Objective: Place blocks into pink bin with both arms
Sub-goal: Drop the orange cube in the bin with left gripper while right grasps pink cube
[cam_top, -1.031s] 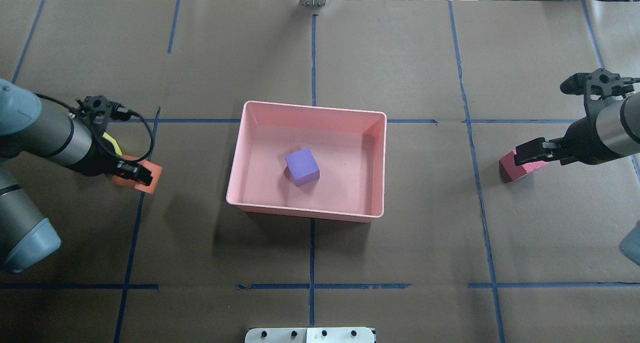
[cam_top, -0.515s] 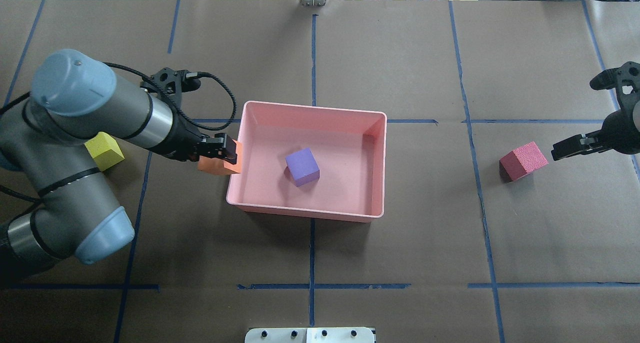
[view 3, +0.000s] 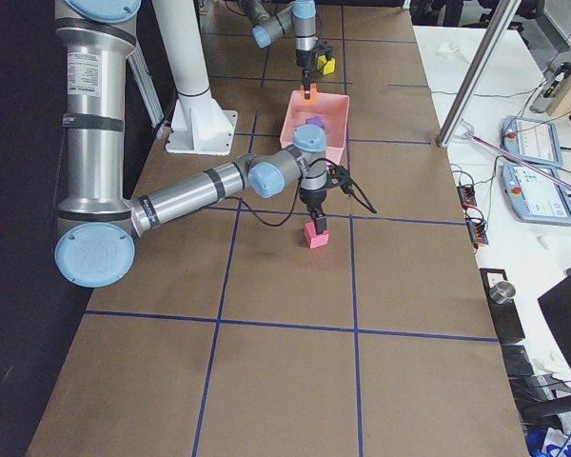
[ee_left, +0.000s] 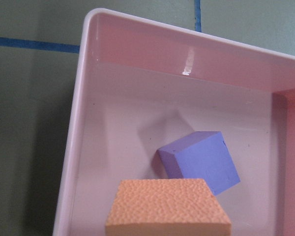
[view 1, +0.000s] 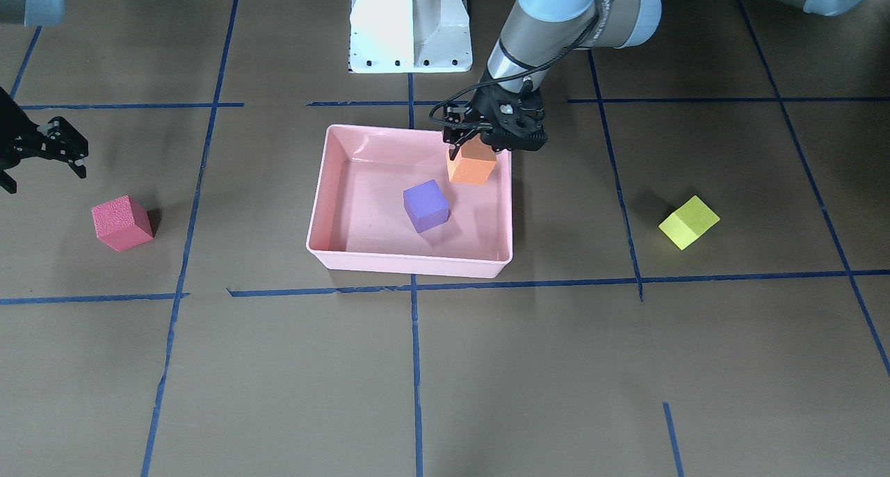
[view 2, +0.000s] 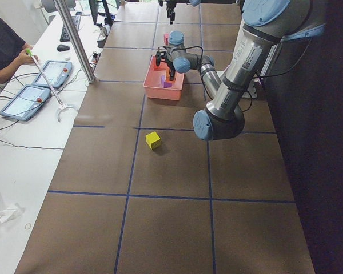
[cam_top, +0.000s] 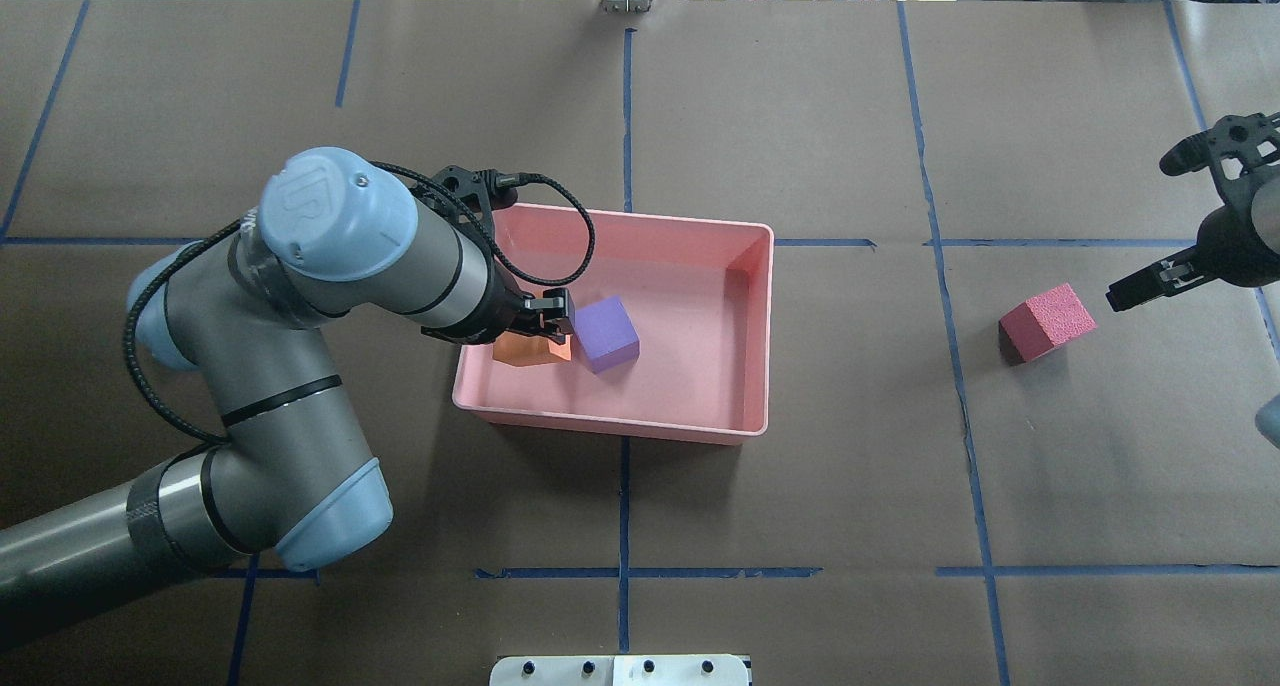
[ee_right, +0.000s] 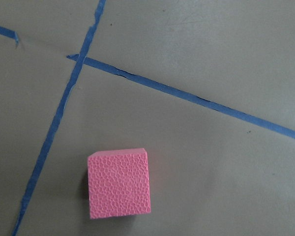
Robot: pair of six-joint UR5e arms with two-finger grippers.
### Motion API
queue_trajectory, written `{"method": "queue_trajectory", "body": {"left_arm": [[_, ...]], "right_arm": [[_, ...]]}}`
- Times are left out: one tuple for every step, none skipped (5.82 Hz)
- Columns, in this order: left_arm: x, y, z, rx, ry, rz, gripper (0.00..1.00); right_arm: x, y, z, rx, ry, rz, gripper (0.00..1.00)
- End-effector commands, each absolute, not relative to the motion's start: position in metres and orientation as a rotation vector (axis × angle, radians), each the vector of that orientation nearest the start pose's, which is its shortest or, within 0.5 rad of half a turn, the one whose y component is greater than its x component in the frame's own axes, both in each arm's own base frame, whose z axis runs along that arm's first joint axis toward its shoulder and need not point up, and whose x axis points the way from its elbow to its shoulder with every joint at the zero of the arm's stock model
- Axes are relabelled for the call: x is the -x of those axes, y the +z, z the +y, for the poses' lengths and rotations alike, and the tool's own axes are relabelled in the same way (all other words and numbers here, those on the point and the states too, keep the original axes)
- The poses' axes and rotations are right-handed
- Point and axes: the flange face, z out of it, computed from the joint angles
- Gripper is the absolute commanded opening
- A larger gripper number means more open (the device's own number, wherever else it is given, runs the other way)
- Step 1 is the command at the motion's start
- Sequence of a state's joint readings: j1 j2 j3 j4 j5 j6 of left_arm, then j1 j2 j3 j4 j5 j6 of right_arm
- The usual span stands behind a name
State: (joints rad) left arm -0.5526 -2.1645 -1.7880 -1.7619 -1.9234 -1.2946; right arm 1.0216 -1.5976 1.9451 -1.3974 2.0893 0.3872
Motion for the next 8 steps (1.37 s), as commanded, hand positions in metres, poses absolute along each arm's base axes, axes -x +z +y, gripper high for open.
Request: {"method": "queue_trajectory", "body": {"left_arm": [[-0.527,0.216,-0.412,-0.115,-0.075,0.974,0.28],[-0.531,0.223,-0.409,-0.107,-0.071,0.961,0.3],[-0.536,0.226,-0.404,-0.113,-0.067,0.951,0.32],[-0.541,0.234,-0.406,-0.108,-0.065,0.934,0.59],[-0.541,0.234,-0.406,-0.111,-0.066,0.933,1.0],[-0.54,0.231,-0.405,-0.113,-0.065,0.939,1.0],[-0.539,0.23,-0.405,-0.112,-0.069,0.94,1.0],[-0.536,0.226,-0.404,-0.116,-0.07,0.95,1.0]], "right_arm": [[0.211,0.487,-0.495,-0.198,-0.34,-0.712,1.0],[0.219,0.486,-0.503,-0.183,-0.346,-0.735,1.0],[0.228,0.485,-0.499,-0.169,-0.36,-0.749,1.0],[0.248,0.49,-0.499,-0.147,-0.388,-0.751,1.0],[0.255,0.495,-0.502,-0.135,-0.394,-0.747,1.0],[0.261,0.501,-0.499,-0.121,-0.402,-0.743,1.0],[0.267,0.507,-0.497,-0.106,-0.411,-0.739,1.0],[0.275,0.518,-0.495,-0.085,-0.421,-0.728,1.0]]}}
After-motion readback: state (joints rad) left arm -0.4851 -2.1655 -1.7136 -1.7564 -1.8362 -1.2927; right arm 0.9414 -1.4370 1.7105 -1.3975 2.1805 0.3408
